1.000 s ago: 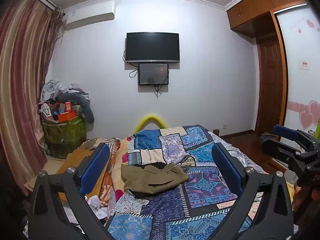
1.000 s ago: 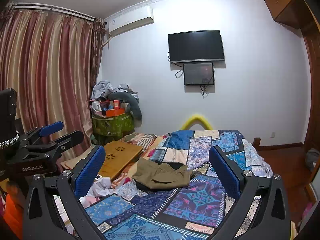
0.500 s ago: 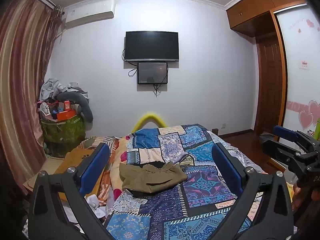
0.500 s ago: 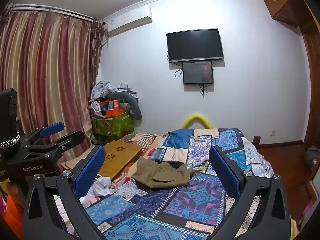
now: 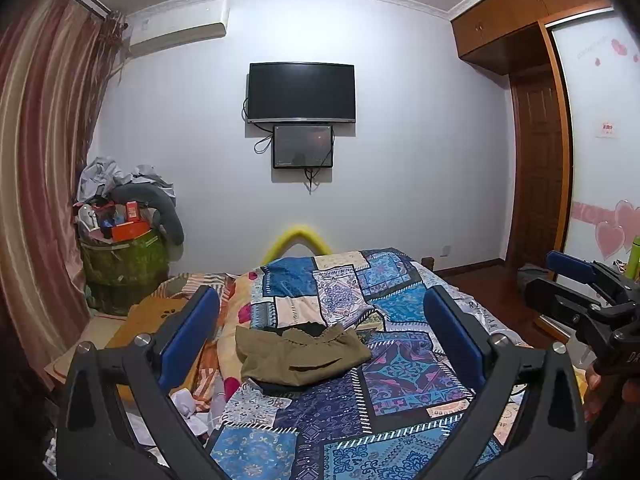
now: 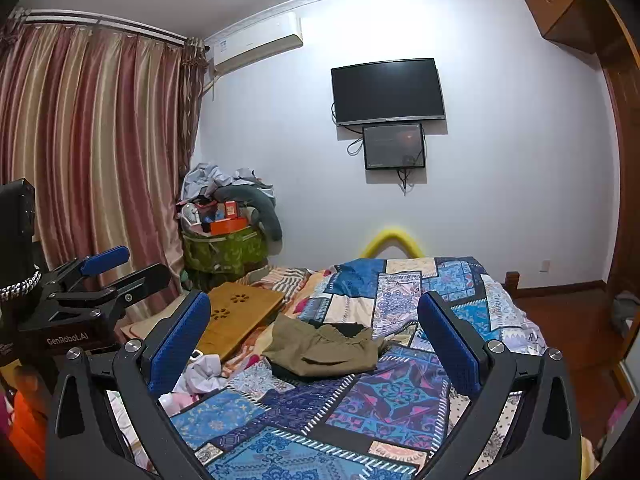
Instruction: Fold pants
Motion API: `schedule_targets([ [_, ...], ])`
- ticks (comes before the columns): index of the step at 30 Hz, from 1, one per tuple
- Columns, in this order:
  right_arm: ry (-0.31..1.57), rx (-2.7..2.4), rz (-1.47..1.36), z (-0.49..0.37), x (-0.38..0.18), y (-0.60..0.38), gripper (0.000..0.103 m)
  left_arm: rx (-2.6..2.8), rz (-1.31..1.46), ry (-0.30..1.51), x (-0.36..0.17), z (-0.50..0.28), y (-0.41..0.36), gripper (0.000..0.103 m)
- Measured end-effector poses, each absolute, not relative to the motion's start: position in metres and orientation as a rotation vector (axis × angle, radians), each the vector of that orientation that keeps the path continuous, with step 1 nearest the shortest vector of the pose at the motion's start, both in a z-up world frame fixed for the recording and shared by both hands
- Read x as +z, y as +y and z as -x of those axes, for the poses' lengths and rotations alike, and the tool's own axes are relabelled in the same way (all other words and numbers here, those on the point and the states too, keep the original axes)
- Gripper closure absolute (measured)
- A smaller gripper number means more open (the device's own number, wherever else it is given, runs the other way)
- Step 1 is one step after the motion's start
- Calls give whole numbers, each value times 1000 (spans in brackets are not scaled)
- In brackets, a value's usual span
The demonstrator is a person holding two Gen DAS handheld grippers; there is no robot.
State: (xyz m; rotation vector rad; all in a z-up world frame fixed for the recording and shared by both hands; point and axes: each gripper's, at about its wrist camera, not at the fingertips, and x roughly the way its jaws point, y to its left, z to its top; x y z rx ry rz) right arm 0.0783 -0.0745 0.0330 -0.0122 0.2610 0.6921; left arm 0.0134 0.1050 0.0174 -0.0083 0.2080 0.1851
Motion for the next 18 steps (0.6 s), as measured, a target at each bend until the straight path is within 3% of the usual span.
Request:
schedule_targets([
  [18, 258, 685, 12, -77, 35, -76, 0, 142, 28, 224, 17, -19, 104, 0],
])
